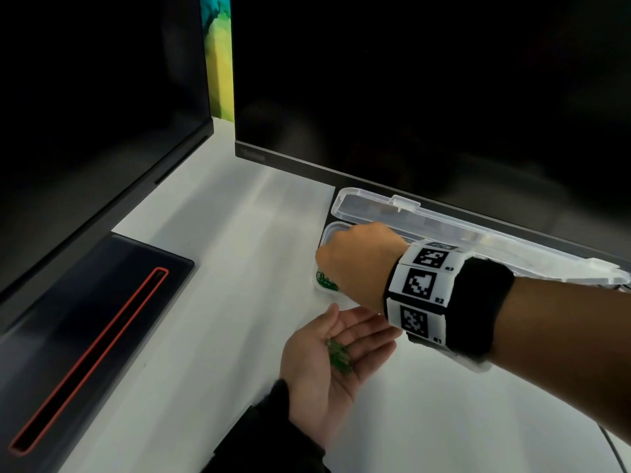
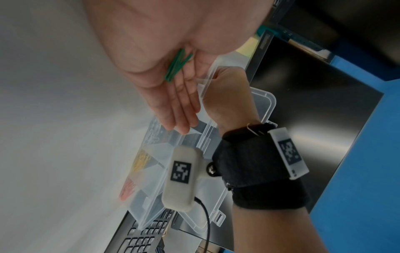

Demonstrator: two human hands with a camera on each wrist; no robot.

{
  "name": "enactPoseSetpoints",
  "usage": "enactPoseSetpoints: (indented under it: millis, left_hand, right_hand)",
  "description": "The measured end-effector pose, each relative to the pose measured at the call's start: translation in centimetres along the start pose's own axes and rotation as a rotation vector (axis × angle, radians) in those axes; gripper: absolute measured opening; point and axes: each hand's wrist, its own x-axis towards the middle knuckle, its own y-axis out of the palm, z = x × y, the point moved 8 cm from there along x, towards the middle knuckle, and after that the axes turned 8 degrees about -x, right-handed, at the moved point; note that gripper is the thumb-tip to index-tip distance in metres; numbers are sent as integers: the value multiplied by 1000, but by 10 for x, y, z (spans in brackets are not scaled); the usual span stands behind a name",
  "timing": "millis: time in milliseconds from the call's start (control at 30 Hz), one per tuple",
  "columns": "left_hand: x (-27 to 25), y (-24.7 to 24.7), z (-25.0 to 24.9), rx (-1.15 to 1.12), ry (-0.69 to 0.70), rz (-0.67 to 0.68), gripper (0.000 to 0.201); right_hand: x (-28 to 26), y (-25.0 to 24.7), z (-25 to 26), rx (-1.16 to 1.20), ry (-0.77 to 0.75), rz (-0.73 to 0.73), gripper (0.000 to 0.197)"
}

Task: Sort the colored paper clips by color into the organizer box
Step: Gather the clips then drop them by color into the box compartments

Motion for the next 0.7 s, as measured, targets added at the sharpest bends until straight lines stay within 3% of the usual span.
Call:
enactPoseSetpoints:
  millis: [367, 500, 700]
  left_hand:
    - [0, -1, 0, 6, -7, 3, 45]
    - [0, -1, 0, 6, -12, 10, 46]
    - [2, -3, 1, -20, -20, 7, 48]
  right_hand:
    - [0, 4, -5, -12, 74, 2, 13]
    - [-1, 1, -14, 29, 66, -14, 5]
    - [-10, -1, -36, 128, 133, -65, 15]
